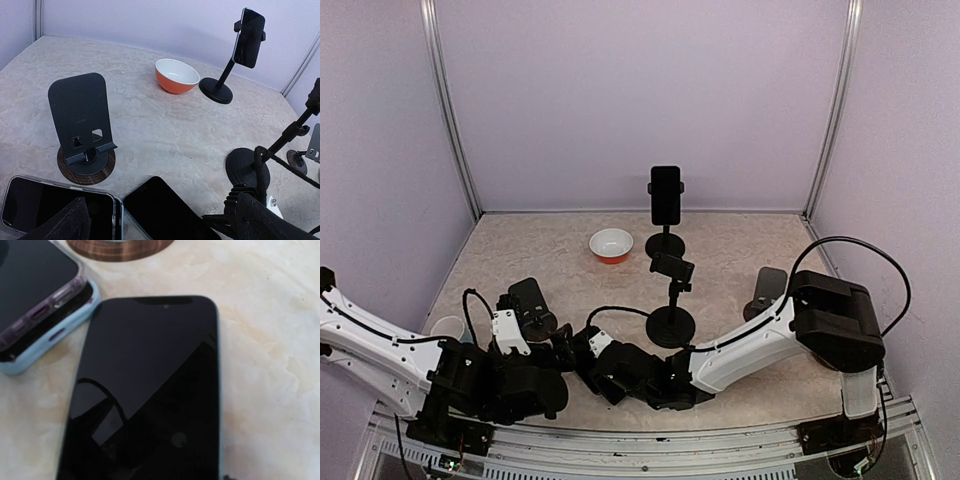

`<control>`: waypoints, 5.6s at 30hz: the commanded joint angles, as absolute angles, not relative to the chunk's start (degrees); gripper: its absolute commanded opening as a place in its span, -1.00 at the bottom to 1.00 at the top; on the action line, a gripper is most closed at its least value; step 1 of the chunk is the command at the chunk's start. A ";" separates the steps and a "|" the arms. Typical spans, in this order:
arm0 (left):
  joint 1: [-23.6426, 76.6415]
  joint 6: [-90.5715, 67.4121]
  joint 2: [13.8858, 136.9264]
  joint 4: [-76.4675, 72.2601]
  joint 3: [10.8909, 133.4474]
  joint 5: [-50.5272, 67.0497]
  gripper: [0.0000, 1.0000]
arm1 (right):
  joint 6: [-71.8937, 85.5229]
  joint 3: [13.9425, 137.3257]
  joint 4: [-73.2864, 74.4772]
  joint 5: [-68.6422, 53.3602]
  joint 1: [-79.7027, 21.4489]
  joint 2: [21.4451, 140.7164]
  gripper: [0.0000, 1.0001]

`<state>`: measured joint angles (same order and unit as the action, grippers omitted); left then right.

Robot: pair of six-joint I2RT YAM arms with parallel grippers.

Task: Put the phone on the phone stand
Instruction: Adjust the phone at the center of the board, then pick up the phone at the center of the board.

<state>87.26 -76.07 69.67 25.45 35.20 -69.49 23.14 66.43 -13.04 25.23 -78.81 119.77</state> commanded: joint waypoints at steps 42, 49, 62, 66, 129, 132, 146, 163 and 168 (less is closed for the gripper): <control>88.99 -84.02 64.21 39.63 36.63 -72.96 0.98 | 21.21 76.71 1.68 15.43 -75.96 122.15 0.90; 89.03 -85.11 64.22 40.44 36.31 -73.29 0.98 | 21.58 78.59 3.70 14.90 -75.43 124.98 0.93; 89.06 -85.83 62.06 42.51 36.47 -74.19 0.98 | 22.66 78.89 5.67 14.79 -74.88 126.83 0.48; 88.95 -85.69 61.99 42.63 36.59 -74.57 0.98 | 22.29 78.23 5.34 15.59 -74.80 126.04 0.29; 87.89 -84.98 66.15 38.14 35.00 -70.39 0.98 | 22.76 87.88 22.98 11.16 -73.74 128.41 0.45; 87.89 -84.95 65.38 38.06 34.68 -70.40 0.98 | 22.52 87.75 22.78 11.88 -73.74 128.20 0.33; 85.94 -68.25 59.58 25.69 33.02 -67.69 0.98 | 19.78 81.95 14.01 15.45 -74.36 119.90 0.25; 72.23 -43.24 46.17 -2.53 22.81 -41.40 0.98 | 16.29 70.87 1.11 18.53 -74.74 106.33 0.24; 70.90 -42.86 52.25 -6.38 23.52 -35.78 0.98 | 14.58 66.04 -5.43 21.05 -75.84 101.96 0.24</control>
<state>71.85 -44.71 49.12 -1.76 22.02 -42.26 16.47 68.77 3.42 17.63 -74.85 106.59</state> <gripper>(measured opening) 0.989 0.726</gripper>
